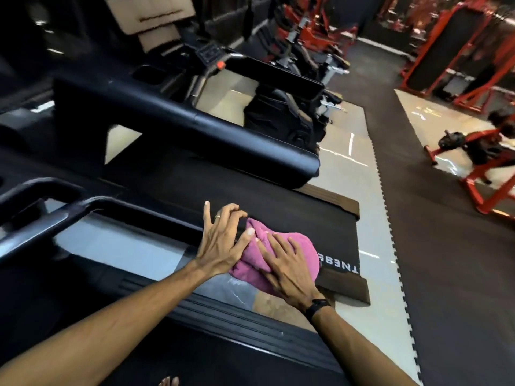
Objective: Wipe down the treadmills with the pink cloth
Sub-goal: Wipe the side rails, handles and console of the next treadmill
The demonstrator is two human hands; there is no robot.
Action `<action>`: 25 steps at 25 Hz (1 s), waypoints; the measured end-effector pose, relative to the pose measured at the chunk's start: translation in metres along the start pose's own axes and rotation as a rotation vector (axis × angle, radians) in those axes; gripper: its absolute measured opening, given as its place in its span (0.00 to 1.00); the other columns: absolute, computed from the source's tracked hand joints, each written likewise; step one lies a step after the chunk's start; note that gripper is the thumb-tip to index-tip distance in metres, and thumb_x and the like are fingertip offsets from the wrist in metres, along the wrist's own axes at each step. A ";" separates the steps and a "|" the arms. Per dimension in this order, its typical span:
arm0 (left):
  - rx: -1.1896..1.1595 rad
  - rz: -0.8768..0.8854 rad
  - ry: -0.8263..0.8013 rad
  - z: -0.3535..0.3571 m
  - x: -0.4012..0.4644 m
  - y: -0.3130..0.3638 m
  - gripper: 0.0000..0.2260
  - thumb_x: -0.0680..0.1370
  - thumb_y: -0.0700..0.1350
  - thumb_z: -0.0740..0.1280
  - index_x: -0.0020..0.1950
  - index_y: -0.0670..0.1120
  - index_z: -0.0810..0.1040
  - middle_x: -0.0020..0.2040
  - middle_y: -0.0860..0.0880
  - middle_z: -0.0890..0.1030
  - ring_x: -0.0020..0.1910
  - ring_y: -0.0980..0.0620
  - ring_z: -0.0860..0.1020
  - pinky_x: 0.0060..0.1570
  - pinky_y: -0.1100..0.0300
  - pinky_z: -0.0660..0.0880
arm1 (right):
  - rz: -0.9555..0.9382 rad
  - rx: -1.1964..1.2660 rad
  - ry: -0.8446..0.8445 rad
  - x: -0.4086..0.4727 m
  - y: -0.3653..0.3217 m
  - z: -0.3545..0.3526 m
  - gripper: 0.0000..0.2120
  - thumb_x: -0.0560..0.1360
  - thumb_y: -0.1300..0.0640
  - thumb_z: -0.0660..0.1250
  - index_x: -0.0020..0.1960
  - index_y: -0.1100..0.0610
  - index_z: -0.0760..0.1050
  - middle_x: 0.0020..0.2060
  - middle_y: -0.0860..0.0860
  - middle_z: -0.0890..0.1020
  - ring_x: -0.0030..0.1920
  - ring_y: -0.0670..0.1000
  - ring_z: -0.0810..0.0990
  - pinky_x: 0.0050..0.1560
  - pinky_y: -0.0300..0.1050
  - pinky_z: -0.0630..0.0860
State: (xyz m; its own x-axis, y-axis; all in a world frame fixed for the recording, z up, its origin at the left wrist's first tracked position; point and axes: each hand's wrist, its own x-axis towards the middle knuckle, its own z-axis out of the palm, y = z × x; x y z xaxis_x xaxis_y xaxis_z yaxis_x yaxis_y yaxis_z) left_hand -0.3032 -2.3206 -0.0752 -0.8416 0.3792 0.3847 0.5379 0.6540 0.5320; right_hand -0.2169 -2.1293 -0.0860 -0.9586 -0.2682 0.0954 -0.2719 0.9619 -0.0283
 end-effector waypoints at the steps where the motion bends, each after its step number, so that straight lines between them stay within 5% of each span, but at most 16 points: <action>1: 0.021 -0.021 0.017 0.002 -0.004 0.002 0.25 0.79 0.60 0.54 0.64 0.44 0.75 0.66 0.46 0.72 0.61 0.48 0.77 0.76 0.40 0.39 | -0.046 0.002 -0.023 0.002 0.005 -0.002 0.26 0.79 0.43 0.54 0.74 0.52 0.64 0.71 0.56 0.72 0.68 0.60 0.72 0.65 0.61 0.71; 10: 0.223 -0.297 0.189 0.045 -0.049 0.071 0.27 0.77 0.56 0.62 0.70 0.40 0.70 0.71 0.39 0.66 0.73 0.40 0.66 0.76 0.37 0.42 | -0.398 -0.085 -0.161 -0.007 0.060 -0.002 0.31 0.79 0.43 0.49 0.80 0.50 0.50 0.78 0.58 0.60 0.76 0.64 0.61 0.70 0.64 0.66; 16: 0.251 -0.501 0.234 0.051 -0.078 0.098 0.30 0.74 0.55 0.65 0.73 0.42 0.66 0.73 0.40 0.64 0.74 0.41 0.65 0.76 0.37 0.41 | -0.547 -0.166 -0.131 -0.005 0.071 -0.003 0.29 0.79 0.47 0.50 0.78 0.55 0.57 0.76 0.61 0.66 0.75 0.63 0.67 0.67 0.63 0.72; 20: 0.175 -0.658 0.356 0.061 -0.084 0.089 0.32 0.77 0.60 0.57 0.74 0.41 0.64 0.73 0.41 0.65 0.74 0.44 0.65 0.77 0.41 0.38 | -0.647 -0.269 -0.059 0.002 0.072 0.003 0.29 0.79 0.51 0.56 0.78 0.59 0.63 0.76 0.63 0.64 0.76 0.64 0.65 0.69 0.62 0.70; 23: 0.094 -0.805 0.435 0.077 -0.095 0.090 0.34 0.77 0.62 0.53 0.75 0.40 0.63 0.72 0.41 0.65 0.74 0.45 0.64 0.77 0.44 0.35 | -0.729 -0.321 -0.049 0.015 0.064 0.002 0.33 0.76 0.52 0.69 0.77 0.61 0.64 0.76 0.64 0.64 0.76 0.65 0.63 0.72 0.62 0.65; 25: 0.062 -0.873 0.464 0.088 -0.108 0.091 0.34 0.78 0.63 0.52 0.75 0.40 0.62 0.73 0.42 0.65 0.75 0.46 0.64 0.77 0.43 0.35 | -0.803 -0.379 -0.031 0.019 0.059 0.000 0.30 0.78 0.56 0.64 0.77 0.63 0.63 0.77 0.64 0.62 0.77 0.65 0.61 0.74 0.62 0.60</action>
State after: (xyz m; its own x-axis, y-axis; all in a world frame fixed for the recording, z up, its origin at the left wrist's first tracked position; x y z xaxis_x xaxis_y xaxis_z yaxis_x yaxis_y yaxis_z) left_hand -0.1677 -2.2445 -0.1344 -0.8312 -0.5378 0.1409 -0.2766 0.6198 0.7344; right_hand -0.2514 -2.0778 -0.0864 -0.4939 -0.8656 -0.0823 -0.8224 0.4343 0.3673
